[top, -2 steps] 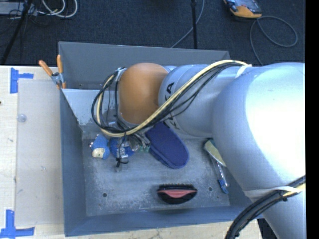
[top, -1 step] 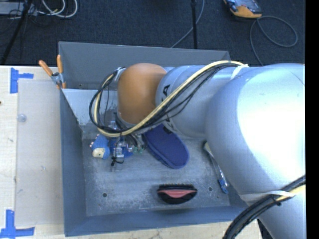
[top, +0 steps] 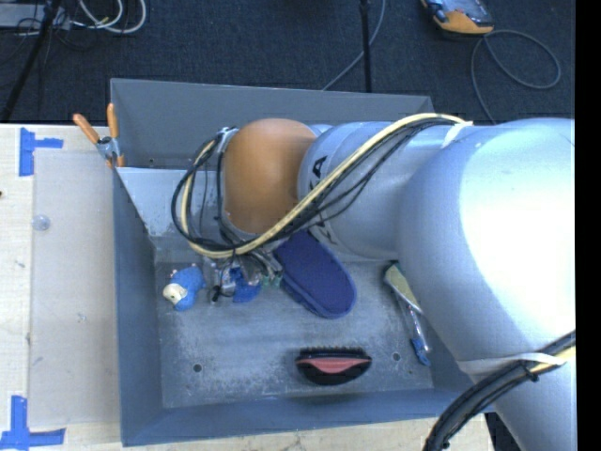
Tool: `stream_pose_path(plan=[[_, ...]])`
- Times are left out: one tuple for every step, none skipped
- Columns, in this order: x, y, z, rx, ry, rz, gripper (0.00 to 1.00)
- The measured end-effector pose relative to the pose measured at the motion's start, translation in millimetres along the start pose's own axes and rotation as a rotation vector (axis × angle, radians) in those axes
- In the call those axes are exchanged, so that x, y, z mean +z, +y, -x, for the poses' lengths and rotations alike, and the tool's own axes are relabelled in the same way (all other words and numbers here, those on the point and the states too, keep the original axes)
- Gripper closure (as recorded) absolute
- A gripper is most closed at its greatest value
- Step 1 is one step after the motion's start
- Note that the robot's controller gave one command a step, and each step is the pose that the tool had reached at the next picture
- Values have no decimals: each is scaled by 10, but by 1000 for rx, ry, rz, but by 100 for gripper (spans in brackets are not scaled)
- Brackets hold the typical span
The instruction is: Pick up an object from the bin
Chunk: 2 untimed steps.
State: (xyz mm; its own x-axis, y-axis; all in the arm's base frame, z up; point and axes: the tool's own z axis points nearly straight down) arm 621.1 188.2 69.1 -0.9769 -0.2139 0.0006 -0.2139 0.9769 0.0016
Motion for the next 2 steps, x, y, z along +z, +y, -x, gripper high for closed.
stream_pose_path(plan=[[0,-1,0,0,0,0,100],[-37,-1,-13,1,4,0,100]])
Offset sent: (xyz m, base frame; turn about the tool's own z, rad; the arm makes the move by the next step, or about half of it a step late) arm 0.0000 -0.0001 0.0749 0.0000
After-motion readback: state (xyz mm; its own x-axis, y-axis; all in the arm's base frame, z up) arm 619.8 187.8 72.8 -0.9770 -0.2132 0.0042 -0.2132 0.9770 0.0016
